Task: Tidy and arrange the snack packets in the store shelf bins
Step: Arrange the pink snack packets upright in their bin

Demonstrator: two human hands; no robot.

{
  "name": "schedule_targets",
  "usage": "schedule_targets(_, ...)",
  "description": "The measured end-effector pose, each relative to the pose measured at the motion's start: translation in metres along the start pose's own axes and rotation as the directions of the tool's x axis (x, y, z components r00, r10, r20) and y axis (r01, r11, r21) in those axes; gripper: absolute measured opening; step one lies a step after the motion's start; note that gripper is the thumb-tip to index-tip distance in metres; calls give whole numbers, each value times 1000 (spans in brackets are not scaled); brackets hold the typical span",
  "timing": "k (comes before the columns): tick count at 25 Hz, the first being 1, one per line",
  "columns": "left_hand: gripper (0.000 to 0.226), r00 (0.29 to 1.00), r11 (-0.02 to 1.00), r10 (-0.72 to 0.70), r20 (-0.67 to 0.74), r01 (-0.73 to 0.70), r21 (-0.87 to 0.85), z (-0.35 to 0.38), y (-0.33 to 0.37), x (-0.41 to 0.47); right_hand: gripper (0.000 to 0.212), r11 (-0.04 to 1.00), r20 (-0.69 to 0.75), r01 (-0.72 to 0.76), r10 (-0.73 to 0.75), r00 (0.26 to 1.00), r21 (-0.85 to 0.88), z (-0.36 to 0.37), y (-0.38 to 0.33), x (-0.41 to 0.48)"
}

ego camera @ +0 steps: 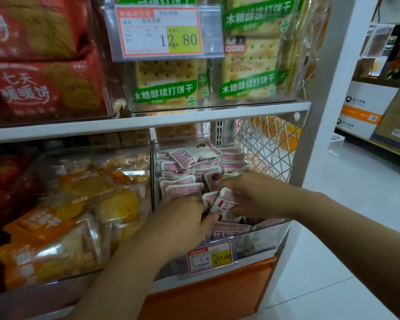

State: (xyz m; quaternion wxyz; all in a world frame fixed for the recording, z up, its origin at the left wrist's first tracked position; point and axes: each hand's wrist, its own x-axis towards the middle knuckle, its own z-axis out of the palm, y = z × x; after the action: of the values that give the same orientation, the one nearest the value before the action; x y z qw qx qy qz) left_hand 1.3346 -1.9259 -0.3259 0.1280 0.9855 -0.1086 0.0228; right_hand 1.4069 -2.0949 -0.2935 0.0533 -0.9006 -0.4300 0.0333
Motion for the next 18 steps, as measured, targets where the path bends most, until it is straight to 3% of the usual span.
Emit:
schedule_targets(2, 31, 999, 999, -32, -2, 32, 30, -6, -4, -6, 35, 1000, 114, 13, -14, 993, 11, 5, 4, 12)
schedule_targets(5, 25, 995, 997, -72, -66, 73, 21, -18, -11, -12, 16, 997, 224, 54, -65, 972, 56, 18, 9, 25)
schedule_targets(8, 29, 988, 998, -23, -155, 31, 50, -16, -2, -14, 32, 997, 280, 72, -67, 958, -5, 17, 6, 27)
schedule_targets(12, 28, 980, 1000, -8, -198, 13, 23, -3, 3, -5, 42, 999, 189, 25, -20, 982, -23, 3, 9, 15)
schedule_targets(15, 35, 963, 999, -13, -270, 22, 30, -3, -1, 7, 18, 1000, 18, 7, -7, 1000, -24, 2, 20, 4)
schedule_targets(18, 36, 979, 993, -9, -204, 33, 116, 1, -6, 19, 10, 1000, -31, -16, 16, 999, -4, 3, 17, -5)
